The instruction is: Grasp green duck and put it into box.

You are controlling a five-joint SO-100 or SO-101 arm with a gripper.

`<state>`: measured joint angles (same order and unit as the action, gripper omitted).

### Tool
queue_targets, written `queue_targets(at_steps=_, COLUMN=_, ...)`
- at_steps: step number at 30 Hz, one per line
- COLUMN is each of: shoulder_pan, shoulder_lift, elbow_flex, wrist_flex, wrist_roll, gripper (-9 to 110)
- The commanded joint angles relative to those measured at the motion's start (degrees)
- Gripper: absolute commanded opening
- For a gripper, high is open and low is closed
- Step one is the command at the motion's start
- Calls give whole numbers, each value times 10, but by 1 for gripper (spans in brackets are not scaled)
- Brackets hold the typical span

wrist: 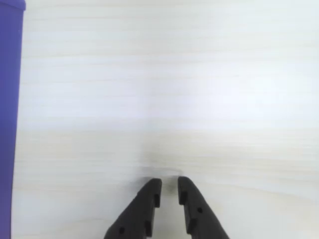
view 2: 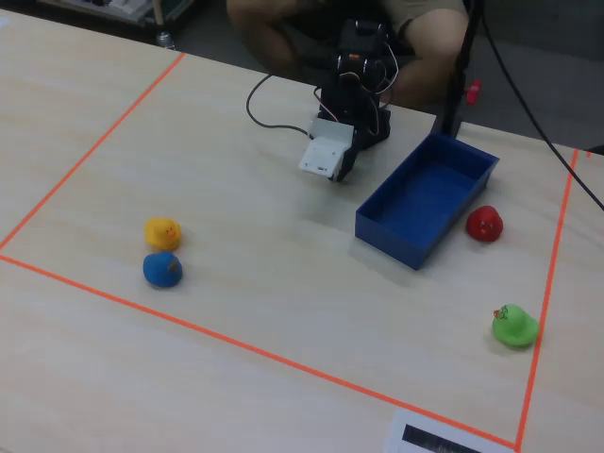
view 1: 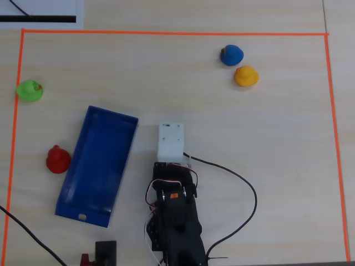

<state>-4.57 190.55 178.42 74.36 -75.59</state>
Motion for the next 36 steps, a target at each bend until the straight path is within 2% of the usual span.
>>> queue_targets(at_steps=1, shoulder_pan=4, shoulder_lift=-9, elbow_flex=-2, wrist_flex=9, wrist_roll=6, gripper=2)
queue_targets(at_steps=36, shoulder_pan=12, shoulder_lift=-8, elbow_flex=-2, wrist_flex=9, wrist_roll=4, gripper=2)
